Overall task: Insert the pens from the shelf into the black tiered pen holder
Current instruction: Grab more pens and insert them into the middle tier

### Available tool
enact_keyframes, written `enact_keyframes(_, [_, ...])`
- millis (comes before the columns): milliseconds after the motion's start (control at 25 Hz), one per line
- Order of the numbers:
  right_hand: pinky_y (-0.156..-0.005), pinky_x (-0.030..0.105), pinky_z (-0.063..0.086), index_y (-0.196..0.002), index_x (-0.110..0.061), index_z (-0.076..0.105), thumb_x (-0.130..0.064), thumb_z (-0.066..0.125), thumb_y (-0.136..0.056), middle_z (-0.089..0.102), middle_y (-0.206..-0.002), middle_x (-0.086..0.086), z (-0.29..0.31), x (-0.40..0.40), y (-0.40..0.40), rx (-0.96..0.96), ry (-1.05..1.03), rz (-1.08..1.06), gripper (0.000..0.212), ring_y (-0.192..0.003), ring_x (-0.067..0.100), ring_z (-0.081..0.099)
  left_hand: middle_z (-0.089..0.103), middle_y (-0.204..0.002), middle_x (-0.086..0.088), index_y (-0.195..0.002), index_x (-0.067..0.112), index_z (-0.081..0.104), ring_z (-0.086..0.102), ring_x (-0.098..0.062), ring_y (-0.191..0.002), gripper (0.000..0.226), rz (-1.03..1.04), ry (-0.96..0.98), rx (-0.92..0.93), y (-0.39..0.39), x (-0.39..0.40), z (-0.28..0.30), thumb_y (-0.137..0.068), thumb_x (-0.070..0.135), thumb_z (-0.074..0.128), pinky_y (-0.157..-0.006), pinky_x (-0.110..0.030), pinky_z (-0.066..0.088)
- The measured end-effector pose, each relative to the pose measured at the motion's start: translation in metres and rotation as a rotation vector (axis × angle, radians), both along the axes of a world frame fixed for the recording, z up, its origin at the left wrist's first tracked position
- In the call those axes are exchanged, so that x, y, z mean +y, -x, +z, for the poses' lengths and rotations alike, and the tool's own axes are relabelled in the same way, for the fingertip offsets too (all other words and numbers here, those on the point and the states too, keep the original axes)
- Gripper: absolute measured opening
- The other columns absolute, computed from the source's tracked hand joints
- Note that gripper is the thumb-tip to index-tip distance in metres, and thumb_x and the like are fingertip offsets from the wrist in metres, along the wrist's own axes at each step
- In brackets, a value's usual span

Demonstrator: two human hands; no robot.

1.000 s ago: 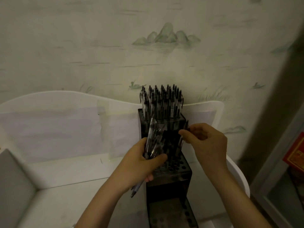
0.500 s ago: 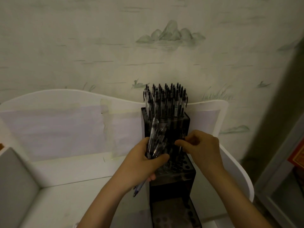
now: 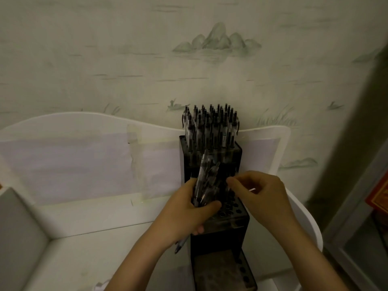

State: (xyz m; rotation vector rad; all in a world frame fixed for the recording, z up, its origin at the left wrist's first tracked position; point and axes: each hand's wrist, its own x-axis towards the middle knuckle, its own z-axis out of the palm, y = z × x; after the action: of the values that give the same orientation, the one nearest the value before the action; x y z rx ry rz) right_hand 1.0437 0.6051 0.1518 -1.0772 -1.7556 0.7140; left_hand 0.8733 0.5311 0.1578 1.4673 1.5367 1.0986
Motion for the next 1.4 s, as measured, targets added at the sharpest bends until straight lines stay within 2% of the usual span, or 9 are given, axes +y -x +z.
enact_keyframes(120, [-0.061, 0.016, 0.051, -0.074, -0.020, 0.077, -0.041, 0.074, -0.070, 0.074, -0.071, -0.006, 0.016, -0.022, 0.006, 0.066, 0.212, 0.276, 0.021, -0.068, 0.008, 0.069, 0.070, -0.085, -0.001, -0.114, 0.031, 0.053, 0.061, -0.011, -0.045, 0.033, 0.008, 0.007, 0.029, -0.004, 0.000, 0.000, -0.086, 0.029, 0.070, -0.050, -0.028, 0.056])
enact_keyframes(200, [-0.063, 0.016, 0.052, -0.077, -0.016, 0.077, -0.029, 0.077, -0.073, 0.075, -0.074, -0.003, 0.017, -0.028, 0.008, 0.078, 0.297, 0.335, 0.013, -0.071, 0.010, 0.071, 0.070, -0.083, 0.000, -0.116, 0.029, 0.052, 0.062, -0.010, -0.045, 0.033, 0.000, 0.007, 0.047, -0.006, 0.001, -0.001, -0.087, 0.028, 0.068, -0.049, -0.027, 0.056])
enact_keyframes(480, [-0.068, 0.027, 0.059, -0.082, -0.008, 0.077, -0.004, 0.070, -0.082, 0.075, -0.077, 0.012, 0.021, -0.026, 0.002, 0.372, 0.466, 0.206, 0.008, -0.070, 0.021, 0.070, 0.072, -0.094, -0.001, -0.122, 0.030, 0.053, 0.065, -0.017, -0.054, 0.047, -0.065, 0.008, -0.027, -0.006, -0.003, 0.000, -0.082, 0.027, 0.075, -0.059, -0.038, 0.060])
enact_keyframes(760, [-0.070, 0.029, 0.060, -0.084, -0.007, 0.074, 0.001, 0.065, -0.085, 0.075, -0.076, 0.011, 0.045, -0.017, -0.012, 0.658, 0.269, 0.031, 0.012, -0.070, 0.023, 0.071, 0.061, -0.078, 0.008, -0.106, 0.031, 0.054, 0.058, 0.001, -0.046, 0.029, -0.062, -0.004, 0.012, -0.004, -0.008, 0.004, -0.084, 0.032, 0.072, -0.047, -0.018, 0.047])
enact_keyframes(840, [-0.071, 0.027, 0.060, -0.086, -0.014, 0.074, -0.002, 0.068, -0.084, 0.075, -0.076, 0.006, 0.049, -0.011, -0.021, 0.555, 0.063, -0.088, 0.014, -0.070, 0.020, 0.072, 0.056, -0.073, 0.010, -0.097, 0.032, 0.052, 0.055, 0.002, -0.045, 0.021, -0.042, -0.033, 0.020, -0.003, -0.008, 0.003, -0.086, 0.031, 0.070, -0.046, -0.017, 0.045])
enact_keyframes(960, [-0.075, 0.029, 0.058, -0.090, -0.027, 0.073, -0.013, 0.071, -0.084, 0.074, -0.076, -0.006, 0.035, -0.005, -0.016, 0.224, -0.148, -0.222, 0.015, -0.072, 0.012, 0.071, 0.055, -0.071, 0.010, -0.106, 0.026, 0.055, 0.055, 0.003, -0.046, 0.026, -0.009, -0.049, 0.007, 0.001, -0.007, 0.002, -0.086, 0.031, 0.070, -0.047, -0.019, 0.045])
enact_keyframes(1080, [-0.078, 0.024, 0.056, -0.094, -0.028, 0.074, -0.018, 0.071, -0.085, 0.072, -0.078, -0.011, 0.011, 0.003, -0.008, 0.075, -0.195, -0.248, 0.014, -0.074, 0.003, 0.069, 0.055, -0.071, 0.010, -0.105, 0.027, 0.055, 0.055, 0.004, -0.046, 0.025, -0.011, -0.061, 0.013, 0.003, -0.008, 0.003, -0.086, 0.030, 0.070, -0.046, -0.017, 0.045])
enact_keyframes(1240, [-0.071, -0.001, 0.042, -0.094, -0.025, 0.075, -0.018, 0.070, -0.086, 0.071, -0.077, -0.013, -0.008, 0.013, -0.005, -0.003, -0.205, -0.255, 0.011, -0.078, -0.005, 0.065, 0.053, -0.062, 0.017, -0.093, 0.035, 0.052, 0.054, 0.004, -0.044, 0.022, -0.009, -0.075, -0.026, 0.007, -0.011, 0.003, -0.085, 0.028, 0.071, -0.045, -0.018, 0.044])
enact_keyframes(1400, [-0.067, -0.007, 0.036, -0.093, -0.020, 0.075, -0.015, 0.068, -0.088, 0.066, -0.075, -0.013, -0.020, 0.016, -0.001, -0.092, -0.100, -0.219, 0.011, -0.070, -0.004, 0.061, 0.053, -0.060, 0.015, -0.093, 0.033, 0.053, 0.053, 0.002, -0.043, 0.020, 0.009, -0.072, -0.033, 0.012, -0.011, 0.002, -0.085, 0.028, 0.071, -0.045, -0.019, 0.043])
